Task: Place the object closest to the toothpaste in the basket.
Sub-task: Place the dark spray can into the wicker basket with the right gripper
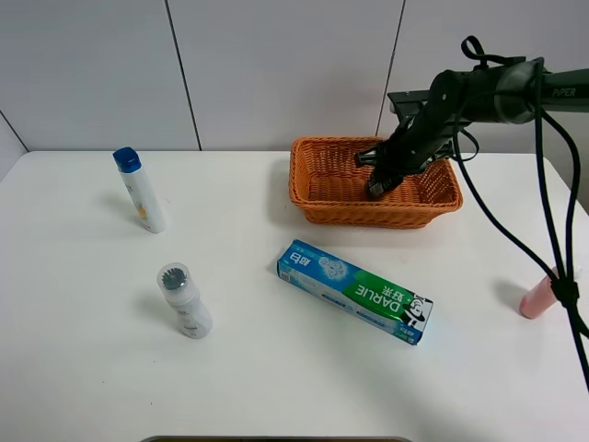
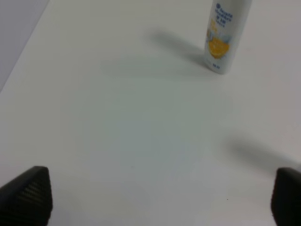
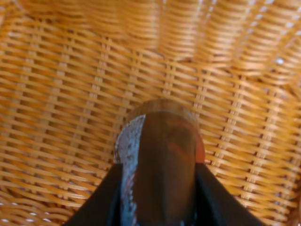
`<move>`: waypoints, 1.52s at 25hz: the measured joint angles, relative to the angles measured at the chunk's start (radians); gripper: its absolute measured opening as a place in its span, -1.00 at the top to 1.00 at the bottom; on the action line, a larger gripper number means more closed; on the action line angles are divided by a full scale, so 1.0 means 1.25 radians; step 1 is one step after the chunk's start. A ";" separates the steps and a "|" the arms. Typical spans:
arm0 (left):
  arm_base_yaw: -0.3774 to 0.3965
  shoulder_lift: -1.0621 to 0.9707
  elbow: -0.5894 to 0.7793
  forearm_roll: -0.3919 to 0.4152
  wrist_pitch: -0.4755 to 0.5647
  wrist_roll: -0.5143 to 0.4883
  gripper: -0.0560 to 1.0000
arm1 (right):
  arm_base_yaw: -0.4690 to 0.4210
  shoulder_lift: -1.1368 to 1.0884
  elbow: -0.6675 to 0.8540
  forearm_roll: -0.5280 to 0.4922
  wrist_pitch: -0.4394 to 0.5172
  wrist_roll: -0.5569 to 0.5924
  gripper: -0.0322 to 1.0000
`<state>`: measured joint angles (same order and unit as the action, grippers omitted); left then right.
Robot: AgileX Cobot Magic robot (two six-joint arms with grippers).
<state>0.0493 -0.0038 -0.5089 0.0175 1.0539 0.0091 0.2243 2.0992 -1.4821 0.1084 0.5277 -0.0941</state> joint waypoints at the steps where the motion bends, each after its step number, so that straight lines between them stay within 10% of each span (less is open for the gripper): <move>1: 0.000 0.000 0.000 0.000 0.000 0.000 -0.88 | 0.000 0.004 0.000 0.000 -0.004 0.000 0.30; 26: 0.000 0.000 0.000 0.000 0.000 0.000 -0.88 | 0.000 0.006 0.000 0.007 -0.011 0.000 0.30; 38: 0.000 0.000 0.000 0.000 0.000 0.000 -0.88 | 0.000 0.006 0.000 0.007 -0.061 0.001 -0.74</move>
<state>0.0493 -0.0038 -0.5089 0.0175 1.0539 0.0091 0.2243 2.1072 -1.4821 0.1167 0.4512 -0.0933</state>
